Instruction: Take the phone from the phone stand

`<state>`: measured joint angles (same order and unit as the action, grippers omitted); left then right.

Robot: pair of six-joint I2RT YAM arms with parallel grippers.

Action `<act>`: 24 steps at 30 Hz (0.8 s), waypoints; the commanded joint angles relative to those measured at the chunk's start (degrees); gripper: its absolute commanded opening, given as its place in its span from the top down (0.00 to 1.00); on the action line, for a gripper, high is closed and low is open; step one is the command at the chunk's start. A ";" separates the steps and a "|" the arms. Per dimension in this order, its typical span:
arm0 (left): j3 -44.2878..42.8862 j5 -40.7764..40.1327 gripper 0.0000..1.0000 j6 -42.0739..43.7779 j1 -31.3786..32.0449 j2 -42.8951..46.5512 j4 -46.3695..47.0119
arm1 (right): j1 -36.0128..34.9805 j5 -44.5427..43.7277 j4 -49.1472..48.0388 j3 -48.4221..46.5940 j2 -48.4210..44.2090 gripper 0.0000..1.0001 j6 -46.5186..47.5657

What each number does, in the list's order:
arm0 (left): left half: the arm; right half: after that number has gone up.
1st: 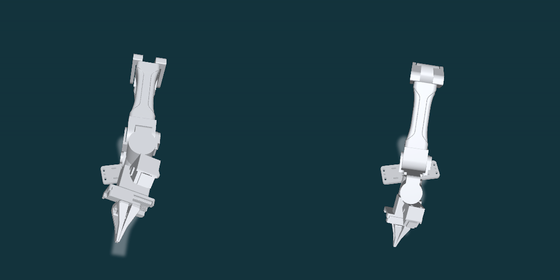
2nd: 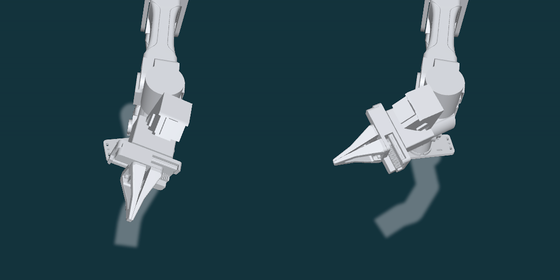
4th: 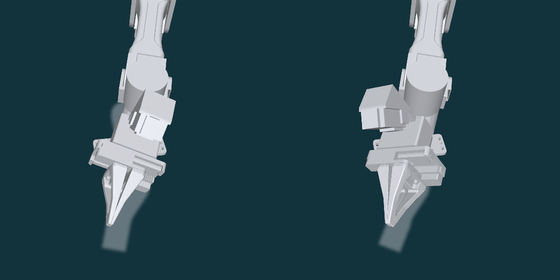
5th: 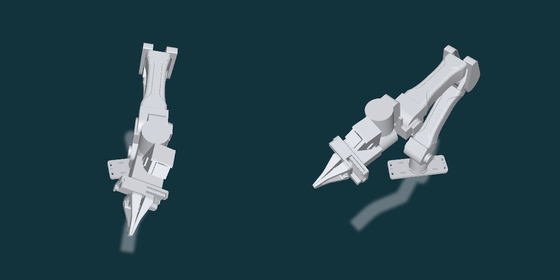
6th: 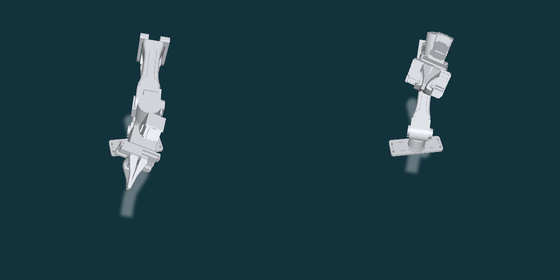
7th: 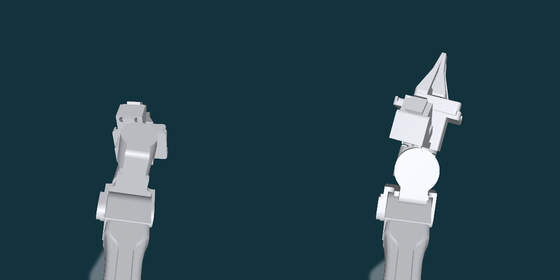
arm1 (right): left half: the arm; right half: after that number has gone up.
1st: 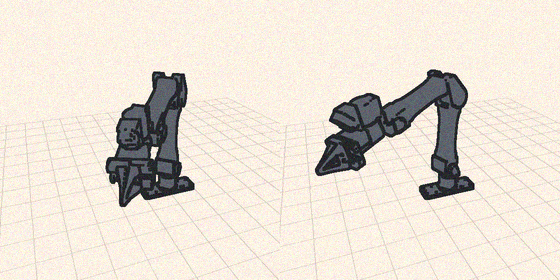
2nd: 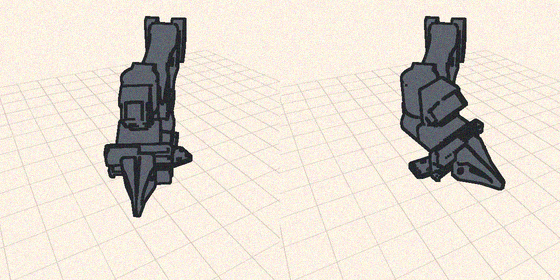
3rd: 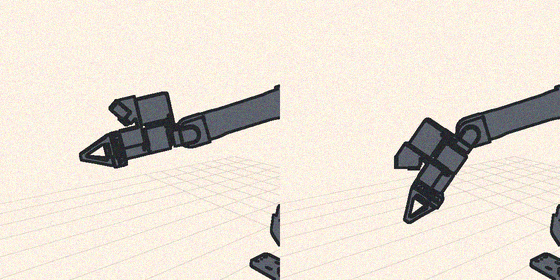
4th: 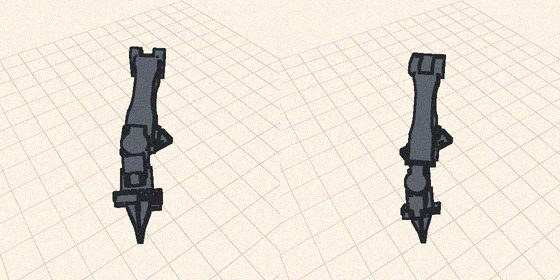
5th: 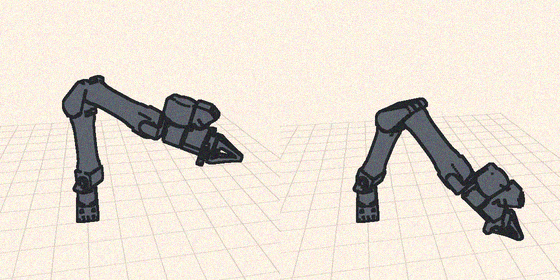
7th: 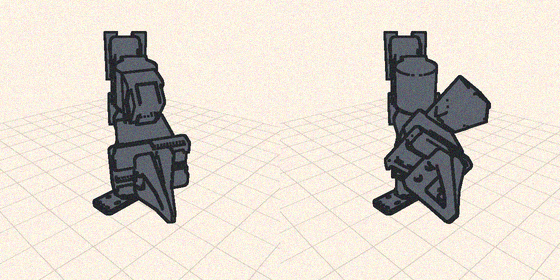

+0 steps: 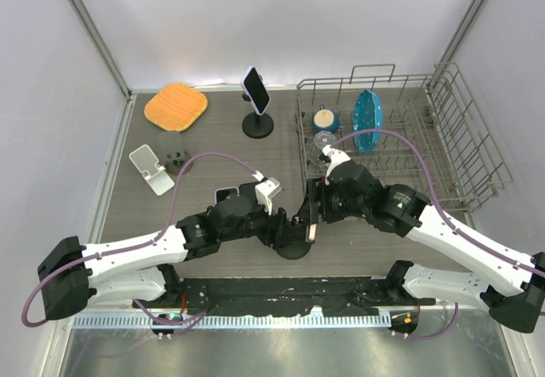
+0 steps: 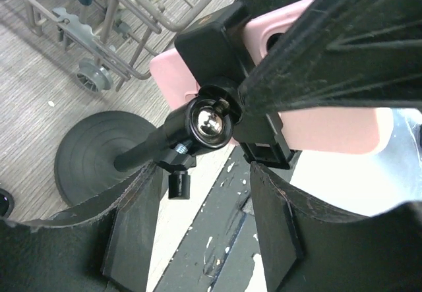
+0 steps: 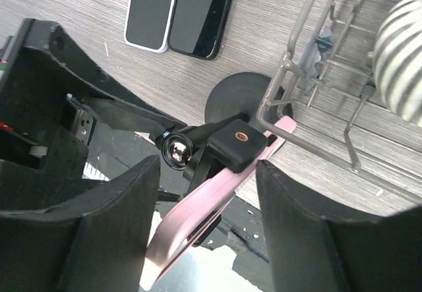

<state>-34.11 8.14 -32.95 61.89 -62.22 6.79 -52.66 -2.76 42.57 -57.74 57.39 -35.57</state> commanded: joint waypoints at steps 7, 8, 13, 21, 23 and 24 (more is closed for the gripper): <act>-1.57 -7.61 0.35 4.11 1.22 8.94 -4.39 | -0.95 -1.28 4.46 -5.28 0.45 0.65 6.12; -1.66 -10.22 0.34 5.34 1.22 9.30 -5.20 | -1.12 -0.93 4.19 -5.63 0.53 0.71 6.39; -2.45 -8.32 0.27 10.01 1.22 8.96 -6.52 | -2.09 -0.84 3.75 -7.21 1.85 0.86 7.71; -4.12 -7.61 0.20 12.12 6.22 4.56 -2.22 | -5.78 -4.61 0.33 -8.44 3.70 0.99 7.71; -4.74 -9.79 0.19 12.03 7.28 3.51 -1.69 | -7.01 -7.07 -0.11 -9.15 4.58 0.99 7.89; -4.83 -11.55 0.19 11.86 7.54 3.07 -0.82 | -7.54 -7.86 -0.29 -9.32 4.75 0.99 8.15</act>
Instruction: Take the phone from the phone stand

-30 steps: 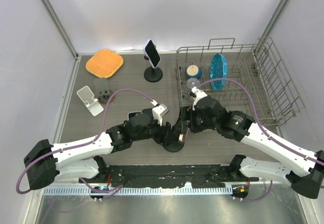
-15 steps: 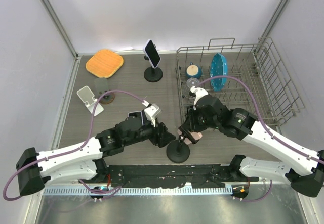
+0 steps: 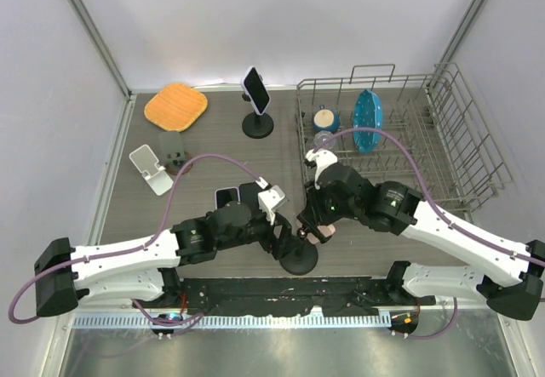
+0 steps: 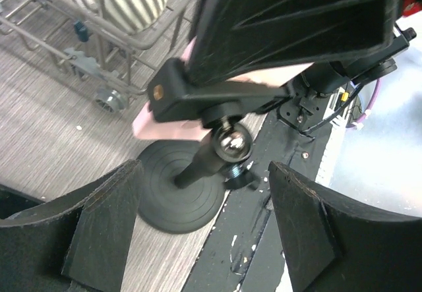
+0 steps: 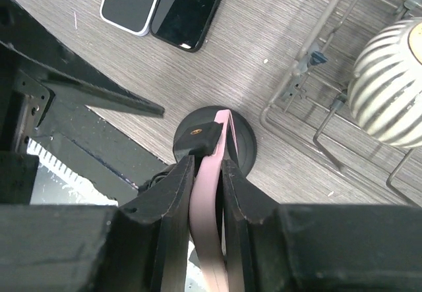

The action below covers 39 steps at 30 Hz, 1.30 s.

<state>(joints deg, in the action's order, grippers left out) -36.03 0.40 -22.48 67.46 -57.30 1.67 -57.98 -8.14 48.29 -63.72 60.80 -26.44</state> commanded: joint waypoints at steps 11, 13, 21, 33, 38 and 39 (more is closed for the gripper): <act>-3.79 -13.93 0.25 0.60 3.73 -5.63 3.69 | -4.78 -7.06 -9.36 -4.48 3.80 0.99 -0.72; -3.26 -16.04 0.30 1.12 3.73 -5.98 3.78 | -4.78 -7.15 -9.62 -4.13 3.89 0.99 -0.72; -1.50 -16.14 0.78 0.60 3.82 -9.85 9.05 | -5.66 -8.82 -9.97 -2.29 2.75 0.98 -1.51; 0.34 -19.82 1.00 -4.76 3.90 -5.20 4.83 | -11.10 -17.16 -9.88 0.87 -2.17 0.55 -2.30; 0.79 -20.80 1.00 -4.94 3.91 -4.31 3.60 | -12.25 -18.75 -14.09 4.92 -3.92 0.58 -0.46; 0.79 -20.71 1.00 -4.94 3.91 -4.40 3.60 | -12.34 -19.10 -15.06 6.49 -4.45 0.61 -0.11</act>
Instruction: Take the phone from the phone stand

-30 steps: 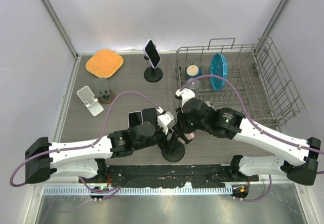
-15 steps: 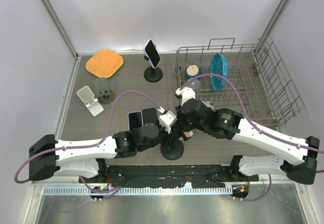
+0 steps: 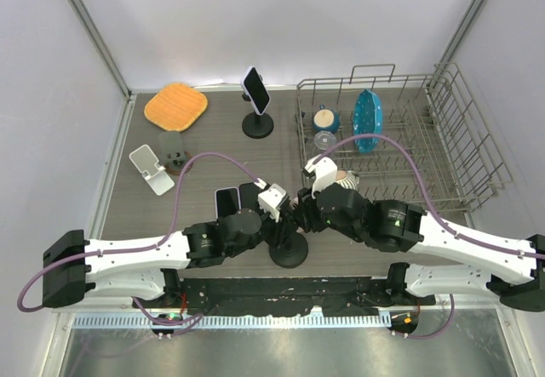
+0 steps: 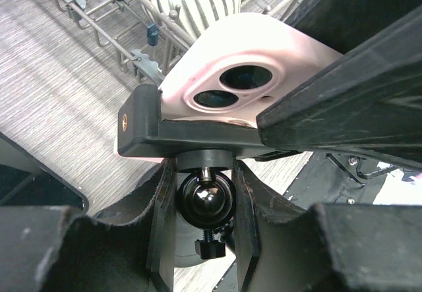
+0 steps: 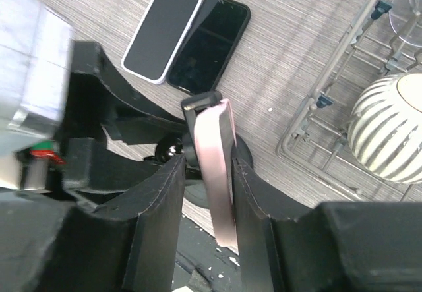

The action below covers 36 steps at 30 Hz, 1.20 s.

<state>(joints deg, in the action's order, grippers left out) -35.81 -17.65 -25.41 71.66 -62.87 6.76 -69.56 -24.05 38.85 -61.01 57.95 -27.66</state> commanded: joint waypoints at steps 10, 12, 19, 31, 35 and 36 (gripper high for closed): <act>0.66 0.51 1.00 -2.28 -0.29 2.05 -0.17 | -0.75 -6.27 -15.82 11.00 -5.30 0.67 4.81; 0.92 0.77 1.00 -2.28 -0.38 2.58 0.00 | -0.75 -6.18 -17.31 11.97 -5.66 0.68 5.33; 1.18 -3.16 1.00 -2.98 -0.29 4.16 -0.26 | -0.84 -3.11 -16.62 12.06 -5.66 0.99 5.60; 1.97 -17.77 1.00 -11.94 -0.82 5.48 -6.58 | -8.65 -6.51 -1.60 5.82 -0.84 0.99 0.95; 1.97 -17.86 1.00 -12.73 -1.70 6.62 -8.08 | -10.16 -9.25 3.06 4.15 1.55 0.99 -1.43; 2.15 -18.47 1.00 -12.82 -1.78 6.80 -8.26 | -10.24 -9.52 4.12 4.06 1.64 0.99 -2.04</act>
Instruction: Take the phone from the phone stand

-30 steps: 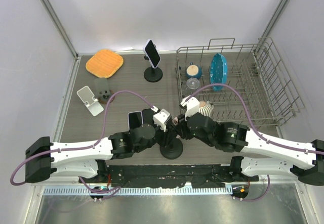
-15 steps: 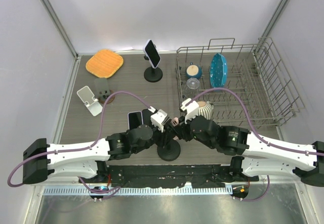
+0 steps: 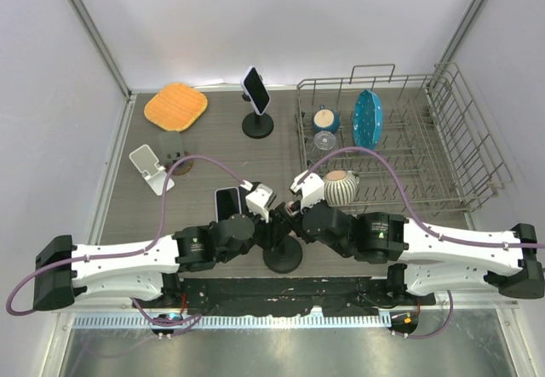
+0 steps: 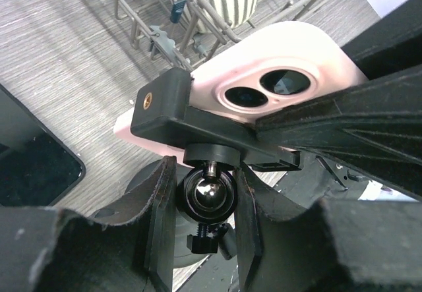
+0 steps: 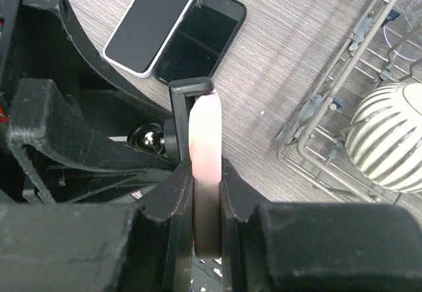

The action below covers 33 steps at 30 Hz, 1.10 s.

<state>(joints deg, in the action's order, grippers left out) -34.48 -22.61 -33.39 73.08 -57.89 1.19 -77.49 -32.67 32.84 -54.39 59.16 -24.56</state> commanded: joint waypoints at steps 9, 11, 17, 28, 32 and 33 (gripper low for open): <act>2.48 -10.36 1.00 -3.53 -3.73 3.31 -1.37 | -2.22 -9.16 15.67 -4.32 -2.55 0.99 -10.24; 2.92 -8.42 1.00 -3.26 -3.73 3.40 0.48 | -2.22 -11.10 16.38 -4.93 -3.25 0.99 -12.35; 4.59 -6.92 1.00 -2.74 -3.73 5.41 2.06 | -2.22 -16.81 17.52 -5.02 -5.71 0.99 -16.83; 7.50 -6.84 1.00 -2.39 -3.73 10.52 1.00 | -2.14 -22.09 22.18 -6.08 -7.39 0.99 -23.95; 8.20 -4.73 1.00 -1.42 -3.56 10.87 2.41 | -1.70 -23.06 23.32 -6.95 -6.77 0.99 -25.19; 8.37 -4.64 1.00 -1.16 -3.30 11.04 2.67 | -1.70 -23.06 23.15 -6.96 -6.69 0.99 -25.02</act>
<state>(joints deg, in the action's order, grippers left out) -26.83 -22.09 -36.49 70.50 -48.21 5.04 -79.61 -47.51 50.17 -58.63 53.80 -48.16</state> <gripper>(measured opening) 0.358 0.211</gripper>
